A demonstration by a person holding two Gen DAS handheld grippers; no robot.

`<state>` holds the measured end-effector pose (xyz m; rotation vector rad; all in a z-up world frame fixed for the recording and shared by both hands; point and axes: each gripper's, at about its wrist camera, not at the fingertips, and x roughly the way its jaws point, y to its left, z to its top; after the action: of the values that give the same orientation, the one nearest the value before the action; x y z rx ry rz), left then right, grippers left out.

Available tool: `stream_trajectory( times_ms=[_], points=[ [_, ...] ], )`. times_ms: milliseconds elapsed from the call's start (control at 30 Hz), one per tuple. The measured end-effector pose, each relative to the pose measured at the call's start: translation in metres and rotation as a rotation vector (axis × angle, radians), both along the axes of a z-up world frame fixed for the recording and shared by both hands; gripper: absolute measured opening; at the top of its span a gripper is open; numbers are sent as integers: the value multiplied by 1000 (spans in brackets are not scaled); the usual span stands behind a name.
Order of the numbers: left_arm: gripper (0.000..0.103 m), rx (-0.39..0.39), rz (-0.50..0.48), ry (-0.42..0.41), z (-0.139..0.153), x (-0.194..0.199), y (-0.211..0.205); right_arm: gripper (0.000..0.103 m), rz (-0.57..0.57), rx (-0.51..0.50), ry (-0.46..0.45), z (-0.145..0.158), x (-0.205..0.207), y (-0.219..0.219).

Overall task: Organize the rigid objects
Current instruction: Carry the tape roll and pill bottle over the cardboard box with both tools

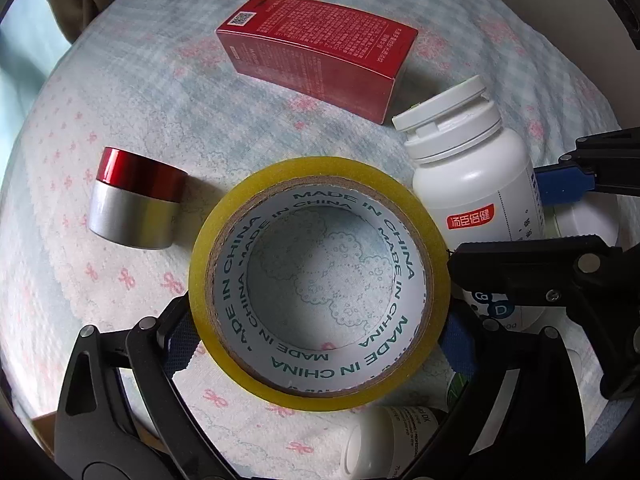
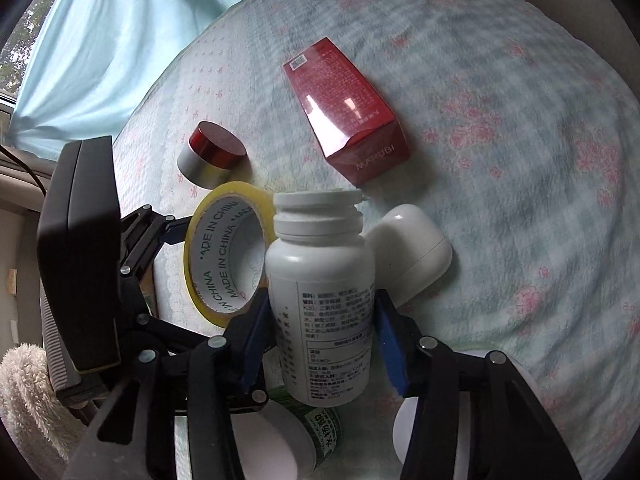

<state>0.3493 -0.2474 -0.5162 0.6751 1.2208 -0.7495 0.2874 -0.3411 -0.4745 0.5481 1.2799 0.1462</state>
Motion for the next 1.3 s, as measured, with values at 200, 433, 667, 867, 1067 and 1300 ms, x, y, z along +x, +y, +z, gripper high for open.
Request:
stream_trajectory(
  times_ms=[200, 433, 667, 867, 1067, 1300],
  points=[
    [96, 14, 16, -30, 19, -13, 6, 46, -27, 29, -2, 4, -7, -7],
    [96, 7, 33, -73, 60, -20, 13, 46, -57, 36, -64, 37, -14, -9],
    [96, -33, 125, -117, 125, -31, 46, 46, -38, 6, -168, 101, -19, 0],
    [96, -109, 289, -152, 204, -46, 109, 46, 17, -2, -248, 179, -26, 29],
    [96, -189, 447, -193, 278, -75, 203, 46, 100, -39, -317, 258, -39, 86],
    [96, -181, 530, -223, 307, -94, 326, 46, 136, -31, -317, 301, -51, 179]
  ],
)
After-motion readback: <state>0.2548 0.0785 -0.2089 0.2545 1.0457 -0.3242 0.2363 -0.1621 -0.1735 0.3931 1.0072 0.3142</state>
